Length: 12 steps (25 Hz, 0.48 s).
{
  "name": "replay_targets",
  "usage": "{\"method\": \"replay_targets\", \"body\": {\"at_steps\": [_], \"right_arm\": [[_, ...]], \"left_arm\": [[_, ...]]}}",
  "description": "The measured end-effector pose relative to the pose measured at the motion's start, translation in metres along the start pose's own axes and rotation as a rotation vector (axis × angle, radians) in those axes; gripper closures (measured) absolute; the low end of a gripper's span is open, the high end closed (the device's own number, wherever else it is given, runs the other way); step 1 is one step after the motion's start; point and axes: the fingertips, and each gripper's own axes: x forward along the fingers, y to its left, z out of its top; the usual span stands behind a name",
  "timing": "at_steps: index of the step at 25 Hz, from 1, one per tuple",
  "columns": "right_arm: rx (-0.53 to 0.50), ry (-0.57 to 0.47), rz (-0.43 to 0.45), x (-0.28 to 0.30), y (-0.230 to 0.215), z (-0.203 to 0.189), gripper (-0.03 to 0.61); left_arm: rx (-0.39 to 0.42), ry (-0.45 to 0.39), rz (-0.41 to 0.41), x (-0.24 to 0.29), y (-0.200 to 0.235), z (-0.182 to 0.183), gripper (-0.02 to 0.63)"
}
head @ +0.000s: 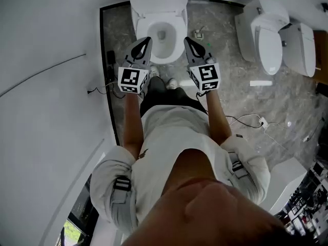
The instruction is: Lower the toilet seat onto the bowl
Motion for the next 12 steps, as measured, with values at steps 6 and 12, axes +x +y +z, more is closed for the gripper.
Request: {"method": "replay_targets", "body": {"at_steps": [6, 12], "right_arm": [[-0.038, -0.047, 0.04, -0.026, 0.01, 0.052, 0.558], [-0.079, -0.111, 0.052, -0.051, 0.017, 0.094, 0.558]], "left_arm": [[-0.015, -0.044, 0.0, -0.022, -0.019, 0.052, 0.592], [0.015, -0.067, 0.009, -0.03, -0.038, 0.09, 0.592]]}}
